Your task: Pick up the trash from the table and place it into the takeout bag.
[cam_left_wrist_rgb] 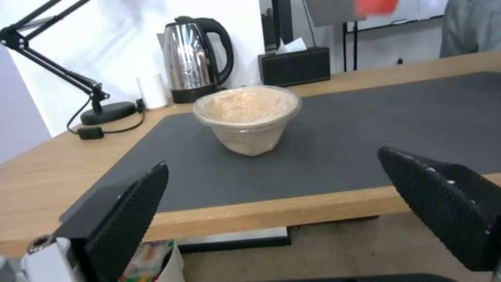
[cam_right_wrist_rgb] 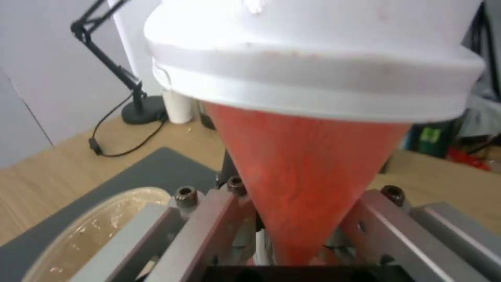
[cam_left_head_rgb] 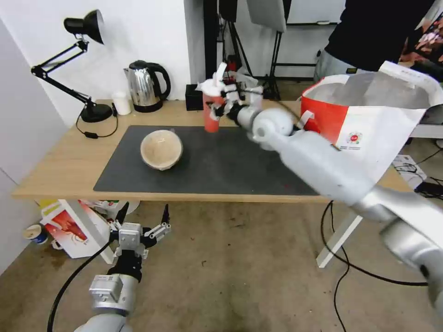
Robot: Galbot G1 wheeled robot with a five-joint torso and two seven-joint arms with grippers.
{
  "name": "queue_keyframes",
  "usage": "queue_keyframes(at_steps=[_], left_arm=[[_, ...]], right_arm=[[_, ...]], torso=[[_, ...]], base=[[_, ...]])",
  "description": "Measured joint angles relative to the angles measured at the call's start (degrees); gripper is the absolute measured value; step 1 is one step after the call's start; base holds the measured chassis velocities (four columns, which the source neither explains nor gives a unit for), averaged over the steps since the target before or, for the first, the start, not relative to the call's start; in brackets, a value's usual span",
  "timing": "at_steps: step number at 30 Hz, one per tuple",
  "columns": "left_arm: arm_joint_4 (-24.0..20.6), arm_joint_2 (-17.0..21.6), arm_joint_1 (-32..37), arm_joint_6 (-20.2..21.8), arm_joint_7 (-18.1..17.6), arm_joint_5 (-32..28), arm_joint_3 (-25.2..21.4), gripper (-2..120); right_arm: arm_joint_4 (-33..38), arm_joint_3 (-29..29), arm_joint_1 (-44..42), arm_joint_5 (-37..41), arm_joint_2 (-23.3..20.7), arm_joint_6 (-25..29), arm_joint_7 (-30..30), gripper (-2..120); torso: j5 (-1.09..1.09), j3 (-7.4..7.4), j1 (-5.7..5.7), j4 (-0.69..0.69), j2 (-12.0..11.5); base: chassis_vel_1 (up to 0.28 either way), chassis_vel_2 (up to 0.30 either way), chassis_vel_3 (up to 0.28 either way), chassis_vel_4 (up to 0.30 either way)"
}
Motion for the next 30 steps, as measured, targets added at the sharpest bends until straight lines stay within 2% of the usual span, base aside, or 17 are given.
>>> queue_keyframes(at_steps=[5,6,9,11,14,15,19,23,25,30], left_arm=[[0.0,0.0,0.0,0.0,0.0,0.0,0.0,100],[0.0,0.0,0.0,0.0,0.0,0.0,0.0,100],[0.0,0.0,0.0,0.0,0.0,0.0,0.0,100],[0.0,0.0,0.0,0.0,0.0,0.0,0.0,100],[0.0,0.0,0.0,0.0,0.0,0.0,0.0,100],[0.0,0.0,0.0,0.0,0.0,0.0,0.0,100],[0.0,0.0,0.0,0.0,0.0,0.0,0.0,100],[0.0,0.0,0.0,0.0,0.0,0.0,0.0,100],[0.0,0.0,0.0,0.0,0.0,0.0,0.0,100],[0.0,0.0,0.0,0.0,0.0,0.0,0.0,100]], right_arm=[[9.5,3.0,-0.9,4.3,-7.5,-1.5,3.9,7],[9.5,3.0,-0.9,4.3,-7.5,-1.5,3.9,7],[16.5,6.3,-1.9,8.3,-13.2,-2.6,6.0,7],[18.1,7.0,-2.0,9.2,-14.5,-2.7,6.6,7],[24.6,10.3,-2.7,13.5,-20.4,-3.9,9.3,7],[24.6,10.3,-2.7,13.5,-20.4,-3.9,9.3,7],[30.9,15.0,-4.5,17.1,-28.1,-5.2,12.2,7],[32.5,17.8,-5.5,18.0,-31.4,-5.5,12.5,7],[33.1,20.7,-6.7,19.0,-34.7,-5.6,12.5,7],[31.4,24.4,-7.4,20.0,-38.7,-5.9,12.5,7]], torso=[[0.01,0.0,0.0,0.0,0.0],[0.01,0.0,0.0,0.0,0.0],[0.0,-0.01,0.0,0.0,0.0],[0.01,0.0,0.0,0.0,0.0],[-0.01,-0.01,0.0,0.02,0.0],[-0.01,-0.01,0.0,0.02,0.0],[0.01,-0.01,-0.01,0.0,0.0],[-0.01,-0.01,-0.01,0.01,0.0],[0.01,-0.01,-0.01,0.0,0.0],[0.0,-0.01,-0.01,0.01,0.0]], base=[[0.0,0.0,0.0,0.0],[0.0,0.0,0.0,0.0],[0.0,0.0,0.0,0.0],[0.0,0.0,0.0,0.0],[0.0,0.0,0.0,0.0],[0.0,0.0,0.0,0.0],[0.0,0.0,0.0,0.0],[0.0,0.0,0.0,0.0],[0.0,0.0,0.0,0.0],[0.0,0.0,0.0,0.0]])
